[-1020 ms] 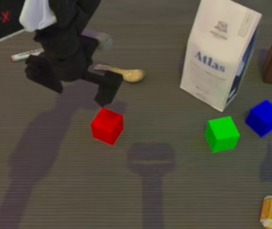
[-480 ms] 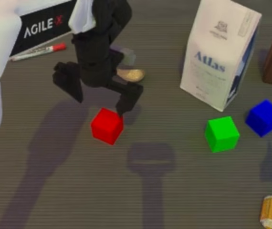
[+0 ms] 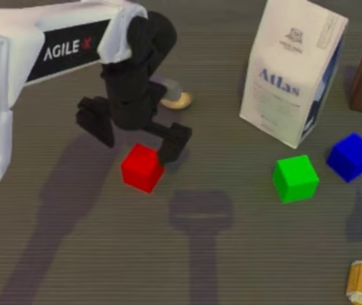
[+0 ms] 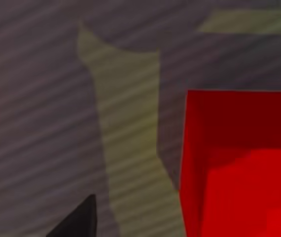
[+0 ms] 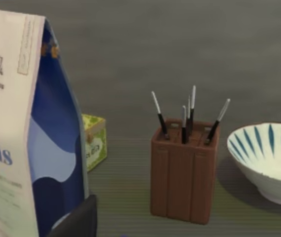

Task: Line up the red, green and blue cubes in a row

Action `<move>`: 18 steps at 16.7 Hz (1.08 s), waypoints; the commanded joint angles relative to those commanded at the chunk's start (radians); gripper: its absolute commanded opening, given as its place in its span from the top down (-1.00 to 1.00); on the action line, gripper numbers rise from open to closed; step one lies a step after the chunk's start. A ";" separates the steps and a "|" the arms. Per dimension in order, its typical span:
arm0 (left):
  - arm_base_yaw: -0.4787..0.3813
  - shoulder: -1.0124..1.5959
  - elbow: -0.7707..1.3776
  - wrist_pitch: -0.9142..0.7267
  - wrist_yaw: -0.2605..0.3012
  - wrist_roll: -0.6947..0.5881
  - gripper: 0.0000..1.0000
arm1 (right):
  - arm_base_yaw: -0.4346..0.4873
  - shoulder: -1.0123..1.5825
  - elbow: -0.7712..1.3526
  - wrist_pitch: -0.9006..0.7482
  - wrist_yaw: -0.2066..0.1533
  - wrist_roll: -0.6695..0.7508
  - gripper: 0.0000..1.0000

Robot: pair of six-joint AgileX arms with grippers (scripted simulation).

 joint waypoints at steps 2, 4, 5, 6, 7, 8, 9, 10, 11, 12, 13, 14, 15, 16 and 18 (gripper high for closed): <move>0.000 0.031 -0.052 0.091 0.000 0.000 -1.00 | 0.000 0.000 0.000 0.000 0.000 0.000 -1.00; -0.001 0.057 -0.093 0.154 0.001 0.000 -1.00 | 0.000 0.000 0.000 0.000 0.000 0.000 -1.00; -0.001 0.065 -0.104 0.170 0.001 0.000 -1.00 | 0.000 0.000 0.000 0.000 0.000 0.000 -1.00; -0.001 0.068 -0.108 0.175 0.001 0.000 -1.00 | 0.000 0.000 0.000 0.000 0.000 0.000 -1.00; -0.001 0.068 -0.108 0.175 0.001 0.000 -1.00 | 0.000 0.000 0.000 0.000 0.000 0.000 -1.00; -0.001 0.068 -0.108 0.175 0.001 0.000 -1.00 | 0.000 0.000 0.000 0.000 0.000 0.000 -1.00; -0.001 0.068 -0.108 0.175 0.001 0.000 -1.00 | 0.000 0.000 0.000 0.000 0.000 0.000 -1.00; -0.001 0.068 -0.108 0.175 0.001 0.000 -0.85 | 0.000 0.000 0.000 0.000 0.000 0.000 -1.00; -0.001 0.068 -0.108 0.175 0.001 0.000 -0.70 | 0.000 0.000 0.000 0.000 0.000 0.000 -1.00; -0.001 0.068 -0.108 0.175 0.001 0.000 -0.55 | 0.000 0.000 0.000 0.000 0.000 0.000 -1.00; -0.001 0.068 -0.108 0.175 0.001 0.000 -0.40 | 0.000 0.000 0.000 0.000 0.000 0.000 -1.00; -0.001 0.068 -0.108 0.175 0.001 0.000 -0.25 | 0.000 0.000 0.000 0.000 0.000 0.000 -1.00; -0.001 0.068 -0.108 0.175 0.001 0.000 -0.10 | 0.000 0.000 0.000 0.000 0.000 0.000 -1.00; -0.001 0.068 -0.108 0.175 0.001 0.000 0.06 | 0.000 0.000 0.000 0.000 0.000 0.000 -1.00; -0.001 0.068 -0.108 0.175 0.001 0.000 0.36 | 0.000 0.000 0.000 0.000 0.000 0.000 -1.00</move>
